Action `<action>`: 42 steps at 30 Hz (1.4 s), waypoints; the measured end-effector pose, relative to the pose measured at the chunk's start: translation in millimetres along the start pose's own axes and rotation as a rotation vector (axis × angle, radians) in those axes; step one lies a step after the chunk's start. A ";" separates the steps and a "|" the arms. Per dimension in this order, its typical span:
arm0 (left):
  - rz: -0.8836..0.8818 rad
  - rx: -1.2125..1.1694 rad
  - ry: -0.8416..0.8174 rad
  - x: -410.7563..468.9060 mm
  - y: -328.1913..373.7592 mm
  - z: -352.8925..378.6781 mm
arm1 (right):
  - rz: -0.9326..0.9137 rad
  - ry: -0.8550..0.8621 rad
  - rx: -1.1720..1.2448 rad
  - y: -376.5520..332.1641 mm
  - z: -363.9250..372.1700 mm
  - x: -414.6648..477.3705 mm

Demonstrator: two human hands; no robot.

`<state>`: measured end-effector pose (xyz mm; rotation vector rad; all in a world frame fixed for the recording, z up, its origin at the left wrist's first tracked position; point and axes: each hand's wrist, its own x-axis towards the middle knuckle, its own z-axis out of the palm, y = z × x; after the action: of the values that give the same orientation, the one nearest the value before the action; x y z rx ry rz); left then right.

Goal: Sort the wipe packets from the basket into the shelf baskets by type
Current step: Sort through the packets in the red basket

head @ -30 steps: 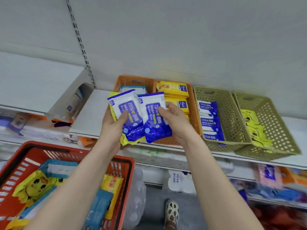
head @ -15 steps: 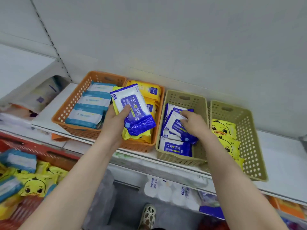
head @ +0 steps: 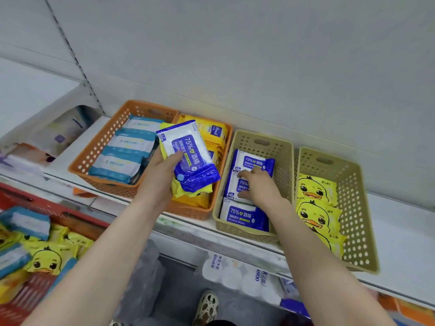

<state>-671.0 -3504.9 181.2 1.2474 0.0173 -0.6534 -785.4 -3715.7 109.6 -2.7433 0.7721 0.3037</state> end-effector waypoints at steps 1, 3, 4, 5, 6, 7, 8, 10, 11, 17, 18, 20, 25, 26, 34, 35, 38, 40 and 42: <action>-0.003 -0.002 -0.006 0.2 -0.3 0.4 | -0.002 0.005 0.000 -0.6 0.3 1.5; 0.007 0.010 -0.030 0.5 -0.7 0.9 | 0.000 -0.013 -0.001 0.0 -1.0 3.0; 0.018 0.023 -0.046 0.3 -0.9 0.6 | 0.001 -0.018 0.004 -0.1 -2.7 2.5; 0.028 0.040 -0.059 0.1 -1.5 0.2 | -0.002 -0.004 0.027 -1.0 -5.9 1.0; 0.032 0.050 -0.068 -0.6 -1.7 -0.1 | -0.004 0.040 0.086 -3.5 -10.1 -0.7; 0.034 0.057 -0.078 -1.2 -1.6 0.1 | -0.005 0.115 0.193 -8.7 -17.0 -3.8; 0.034 0.061 -0.088 -1.4 -2.1 0.1 | 0.000 0.198 0.333 -15.9 -24.7 -7.8; 0.036 0.070 -0.107 -2.3 -2.5 0.6 | -0.015 0.326 0.648 -34.3 -43.4 -17.0; 0.033 0.072 -0.116 -3.3 -2.4 1.8 | -0.035 0.332 0.788 -42.8 -53.0 -21.2; 0.118 0.133 -0.148 -10.4 -7.5 15.3 | -0.060 0.031 1.204 -63.6 -75.6 -35.7; 0.119 0.135 -0.139 -11.3 -8.2 16.8 | -0.060 0.071 1.245 -61.8 -75.8 -37.0; 0.102 0.118 -0.123 -11.3 -9.2 16.1 | -0.009 0.195 1.363 -51.1 -78.0 -38.7; 0.081 0.052 -0.074 -12.0 -9.7 7.1 | 0.140 0.346 0.923 10.4 -69.7 -38.1; 0.079 0.050 -0.057 -12.1 -10.1 5.7 | 0.116 0.295 0.689 19.3 -64.5 -38.7; 0.069 0.054 -0.045 -19.9 -12.7 6.7 | -0.051 -0.154 0.237 6.7 -13.1 -43.9; 0.069 0.053 -0.046 -21.0 -12.3 6.6 | -0.051 -0.129 0.205 4.8 -8.7 -43.1; 0.071 0.049 -0.043 -20.9 -13.3 5.9 | -0.058 -0.045 0.025 2.9 -1.6 -41.7; 0.070 0.039 -0.040 -21.1 -13.6 5.9 | -0.063 -0.039 0.003 2.8 0.2 -42.4; 0.058 0.026 -0.038 -21.3 -14.4 6.3 | -0.074 -0.081 0.014 2.2 1.1 -43.9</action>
<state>-697.3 -3503.2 178.4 1.2560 -0.0590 -0.6281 -823.4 -3696.3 120.1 -2.7207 0.6477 0.3900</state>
